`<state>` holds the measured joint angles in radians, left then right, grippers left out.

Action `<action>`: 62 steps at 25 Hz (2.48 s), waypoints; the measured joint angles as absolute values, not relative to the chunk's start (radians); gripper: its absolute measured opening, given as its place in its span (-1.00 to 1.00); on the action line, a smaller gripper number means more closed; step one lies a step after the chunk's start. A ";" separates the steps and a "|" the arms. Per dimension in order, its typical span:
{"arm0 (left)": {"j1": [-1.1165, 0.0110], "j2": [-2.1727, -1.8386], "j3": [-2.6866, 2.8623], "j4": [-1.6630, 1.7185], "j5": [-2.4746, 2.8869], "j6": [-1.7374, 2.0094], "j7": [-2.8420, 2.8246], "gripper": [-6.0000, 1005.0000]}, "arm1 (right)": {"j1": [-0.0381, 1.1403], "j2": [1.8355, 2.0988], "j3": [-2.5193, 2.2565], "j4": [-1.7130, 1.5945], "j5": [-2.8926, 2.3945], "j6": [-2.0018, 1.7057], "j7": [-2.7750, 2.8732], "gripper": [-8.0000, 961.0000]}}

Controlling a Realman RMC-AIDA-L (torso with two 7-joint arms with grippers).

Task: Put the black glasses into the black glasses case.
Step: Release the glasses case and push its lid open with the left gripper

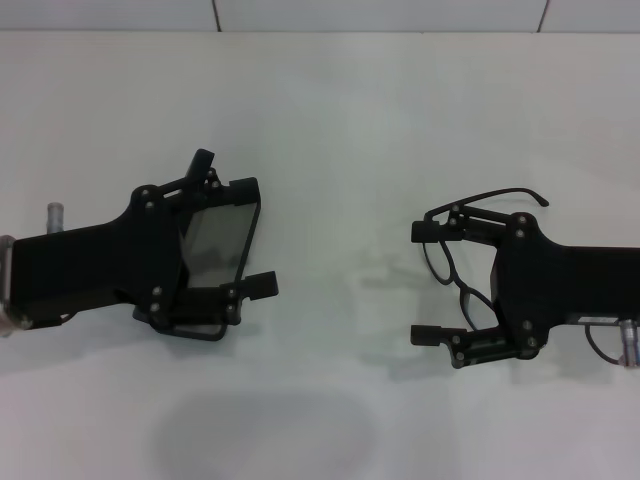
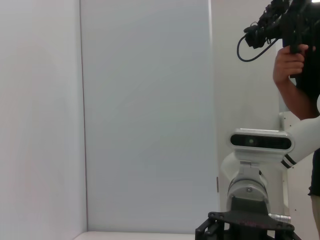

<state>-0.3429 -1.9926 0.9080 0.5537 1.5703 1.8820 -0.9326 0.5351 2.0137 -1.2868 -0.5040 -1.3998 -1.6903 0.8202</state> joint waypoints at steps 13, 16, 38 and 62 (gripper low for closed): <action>-0.333 -2.017 0.887 0.549 1.532 1.886 -0.942 0.75 | 0.516 2.015 -1.287 -0.504 -1.399 -1.690 0.782 0.84; -0.333 -2.029 0.784 0.553 1.482 1.852 -1.041 0.75 | 0.514 2.016 -1.286 -0.506 -1.397 -1.690 0.773 0.84; -0.376 -2.088 0.931 1.291 2.279 1.565 -2.203 0.75 | 0.508 2.013 -1.258 -0.503 -1.397 -1.671 0.770 0.84; -0.421 -2.080 1.031 1.294 2.383 1.458 -2.322 -0.12 | 0.513 2.014 -1.258 -0.505 -1.397 -1.647 0.766 0.84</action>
<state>-0.4210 -2.0801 1.0306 1.2944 2.3834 1.4579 -2.3216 0.5132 2.0141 -1.2578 -0.5048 -1.3971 -1.6474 0.7660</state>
